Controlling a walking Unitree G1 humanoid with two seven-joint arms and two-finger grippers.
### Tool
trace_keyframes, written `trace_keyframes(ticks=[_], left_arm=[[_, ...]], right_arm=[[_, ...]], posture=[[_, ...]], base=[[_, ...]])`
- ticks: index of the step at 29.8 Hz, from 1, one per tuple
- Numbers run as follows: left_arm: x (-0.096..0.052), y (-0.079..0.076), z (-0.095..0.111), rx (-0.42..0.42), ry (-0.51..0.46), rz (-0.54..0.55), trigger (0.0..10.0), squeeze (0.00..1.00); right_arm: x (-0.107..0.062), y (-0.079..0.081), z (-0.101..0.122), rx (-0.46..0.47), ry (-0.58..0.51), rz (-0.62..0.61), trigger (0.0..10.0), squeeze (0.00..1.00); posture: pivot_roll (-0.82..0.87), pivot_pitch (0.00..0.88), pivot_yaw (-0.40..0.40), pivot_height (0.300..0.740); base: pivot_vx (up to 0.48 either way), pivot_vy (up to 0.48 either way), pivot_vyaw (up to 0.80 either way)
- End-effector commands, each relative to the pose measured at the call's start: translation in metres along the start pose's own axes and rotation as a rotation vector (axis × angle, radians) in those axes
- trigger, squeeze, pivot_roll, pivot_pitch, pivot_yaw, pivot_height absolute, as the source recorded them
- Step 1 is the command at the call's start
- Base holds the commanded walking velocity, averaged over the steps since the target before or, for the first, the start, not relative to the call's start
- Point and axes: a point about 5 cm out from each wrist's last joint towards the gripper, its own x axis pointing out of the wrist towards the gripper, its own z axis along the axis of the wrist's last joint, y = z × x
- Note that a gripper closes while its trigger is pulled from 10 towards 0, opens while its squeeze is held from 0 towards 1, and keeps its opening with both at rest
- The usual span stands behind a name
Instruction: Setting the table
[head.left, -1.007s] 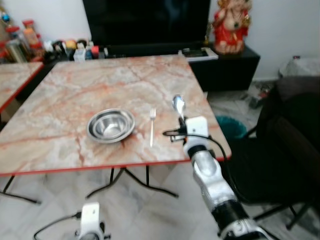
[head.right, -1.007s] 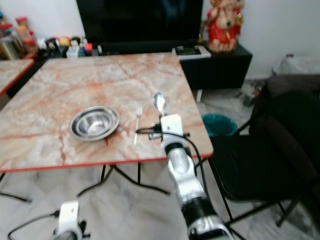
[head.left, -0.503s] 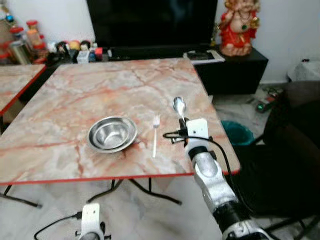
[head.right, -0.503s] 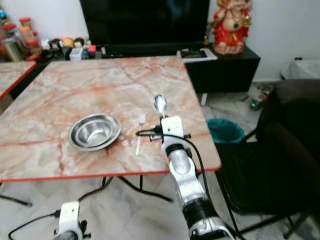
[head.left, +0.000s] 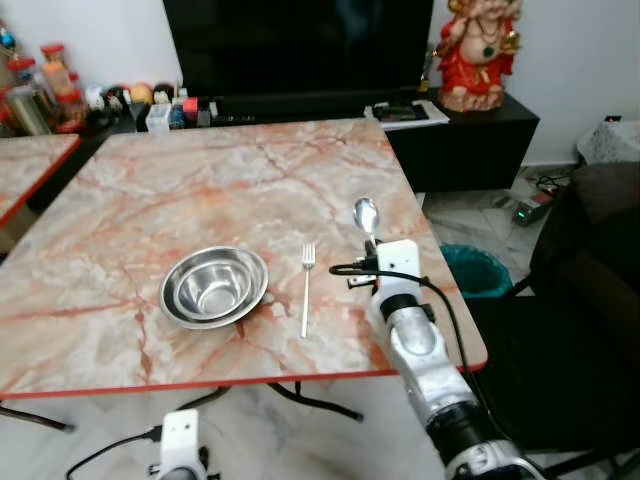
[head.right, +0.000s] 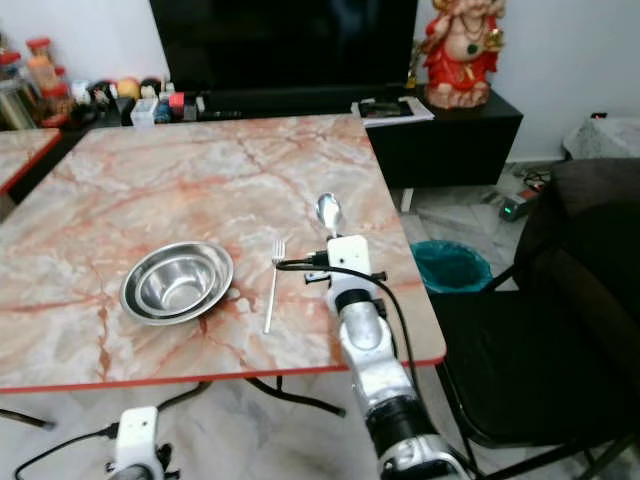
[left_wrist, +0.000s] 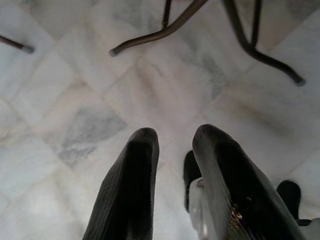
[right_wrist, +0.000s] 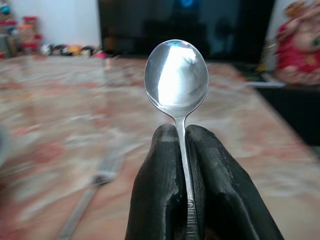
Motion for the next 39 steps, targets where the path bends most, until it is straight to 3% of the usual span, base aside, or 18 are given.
trace_keyframes(ticks=[1, 6, 16, 25, 33, 39], left_arm=[[-0.001, 0.002, -0.003, -0.002, 0.006, 0.004, 10.0, 0.00], [-0.002, 0.001, -0.006, -0.005, 0.012, 0.003, 10.0, 0.00], [-0.003, 0.006, -0.013, -0.013, 0.024, 0.017, 10.0, 0.00], [-0.005, 0.012, -0.016, -0.010, 0.029, 0.029, 10.0, 0.00], [-0.005, 0.030, -0.013, 0.008, 0.025, 0.059, 10.0, 0.00], [-0.003, 0.032, -0.006, 0.022, 0.007, 0.058, 10.0, 0.00]], right_arm=[[0.001, -0.002, -0.004, 0.005, 0.028, -0.014, 10.0, 0.00], [0.002, -0.006, -0.015, 0.044, 0.108, -0.060, 10.0, 0.00], [0.015, -0.017, -0.012, 0.068, 0.163, -0.123, 10.0, 0.00], [0.015, -0.005, -0.022, 0.092, 0.239, -0.081, 10.0, 0.00], [0.017, 0.014, -0.023, 0.124, 0.280, -0.062, 10.0, 0.00], [0.016, 0.011, -0.026, 0.120, 0.297, -0.082, 10.0, 0.00]], posture=[[-0.02, 0.000, 0.029, 0.740], [-0.01, 0.000, 0.026, 0.740], [0.01, 0.000, 0.016, 0.740], [0.04, 0.000, 0.018, 0.740], [0.07, 0.000, 0.059, 0.740], [0.07, 0.000, 0.062, 0.740]], base=[[0.000, 0.000, 0.00], [0.000, 0.000, 0.00], [0.000, 0.000, 0.00], [0.000, 0.000, 0.00], [0.000, 0.000, 0.00], [0.000, 0.000, 0.00]])
